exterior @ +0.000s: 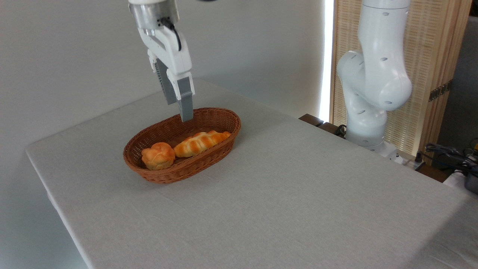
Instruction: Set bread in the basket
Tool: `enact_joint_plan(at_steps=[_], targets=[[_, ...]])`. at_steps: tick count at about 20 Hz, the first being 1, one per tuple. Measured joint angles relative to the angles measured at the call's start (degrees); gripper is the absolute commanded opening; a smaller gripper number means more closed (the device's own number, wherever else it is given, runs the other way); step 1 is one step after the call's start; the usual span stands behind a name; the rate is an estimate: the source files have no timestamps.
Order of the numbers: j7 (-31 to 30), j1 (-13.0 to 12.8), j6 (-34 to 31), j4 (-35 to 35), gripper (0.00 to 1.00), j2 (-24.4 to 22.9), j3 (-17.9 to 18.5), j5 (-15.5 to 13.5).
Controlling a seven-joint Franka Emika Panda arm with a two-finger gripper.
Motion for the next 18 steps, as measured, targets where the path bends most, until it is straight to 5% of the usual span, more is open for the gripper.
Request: enact_joint_plan(at_steps=[3, 5, 10, 18], targets=[[3.37, 1.84, -0.80, 4.35, 1.00, 0.06, 5.35, 0.10], [4.04, 6.34, -1.50, 6.27, 1.00, 0.06, 5.69, 0.10], [4.46, 18.66, -2.05, 6.87, 1.00, 0.48, -3.36, 0.10], [4.73, 19.85, -4.86, 6.93, 1.00, 1.14, -9.09, 3.95]])
